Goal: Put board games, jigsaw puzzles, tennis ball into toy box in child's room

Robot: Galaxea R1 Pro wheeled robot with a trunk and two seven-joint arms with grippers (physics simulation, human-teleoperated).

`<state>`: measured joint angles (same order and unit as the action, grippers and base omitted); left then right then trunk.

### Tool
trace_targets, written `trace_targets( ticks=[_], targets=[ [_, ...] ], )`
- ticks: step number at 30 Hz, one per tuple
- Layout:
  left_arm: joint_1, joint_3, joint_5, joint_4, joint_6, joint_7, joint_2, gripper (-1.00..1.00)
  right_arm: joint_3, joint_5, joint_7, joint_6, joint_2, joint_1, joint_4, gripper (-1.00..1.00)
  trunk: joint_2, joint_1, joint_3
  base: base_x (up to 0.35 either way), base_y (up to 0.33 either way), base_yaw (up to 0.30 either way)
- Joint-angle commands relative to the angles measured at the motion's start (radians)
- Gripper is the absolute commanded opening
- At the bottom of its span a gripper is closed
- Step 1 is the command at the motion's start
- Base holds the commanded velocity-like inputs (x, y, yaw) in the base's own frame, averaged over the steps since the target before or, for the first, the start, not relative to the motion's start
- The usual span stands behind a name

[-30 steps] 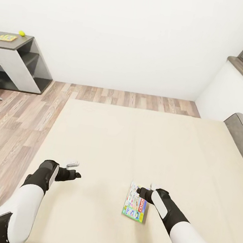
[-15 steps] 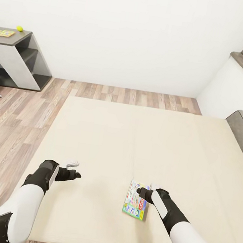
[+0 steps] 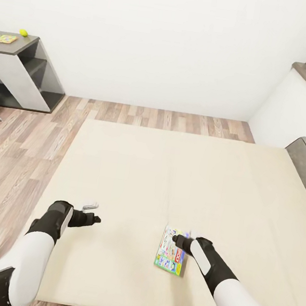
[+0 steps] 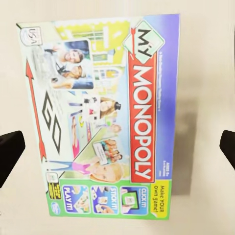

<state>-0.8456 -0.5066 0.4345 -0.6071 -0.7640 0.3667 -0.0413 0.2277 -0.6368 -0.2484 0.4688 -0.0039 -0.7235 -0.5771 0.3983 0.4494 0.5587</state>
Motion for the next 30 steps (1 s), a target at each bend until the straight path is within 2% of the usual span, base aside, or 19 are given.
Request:
trace_targets(
  ticks=[1, 5, 8, 17, 30],
  targets=[
    [-0.002, -0.008, 0.010, -0.008, -0.003, 0.009, -0.001, 1.00, 0.005, -0.008, -0.009, -0.006, 0.000, 0.000, -0.002, 1.00, 0.002, 0.001, 0.002, 0.000, 0.000, 0.000],
    [-0.003, -0.010, 0.010, -0.058, -0.003, 0.009, 0.000, 1.00, 0.007, -0.008, -0.007, -0.039, 0.002, 0.000, -0.004, 1.00, 0.002, 0.001, 0.002, 0.000, 0.000, 0.000],
    [-0.004, -0.010, 0.010, -0.100, -0.003, 0.009, 0.000, 1.00, 0.026, -0.008, -0.004, -0.052, 0.003, 0.000, -0.014, 1.00, 0.002, 0.001, 0.002, 0.000, 0.000, 0.000],
    [-0.006, -0.008, 0.009, -0.144, 0.007, 0.006, -0.008, 1.00, 0.117, -0.009, -0.002, -0.058, 0.002, 0.000, -0.064, 1.00, 0.002, 0.001, 0.002, 0.000, 0.000, 0.000],
    [-0.006, -0.007, 0.009, -0.147, 0.029, 0.006, -0.010, 1.00, 0.121, -0.012, -0.008, -0.054, 0.000, 0.000, -0.095, 1.00, 0.002, 0.001, 0.002, 0.000, 0.000, 0.000]
  ],
)
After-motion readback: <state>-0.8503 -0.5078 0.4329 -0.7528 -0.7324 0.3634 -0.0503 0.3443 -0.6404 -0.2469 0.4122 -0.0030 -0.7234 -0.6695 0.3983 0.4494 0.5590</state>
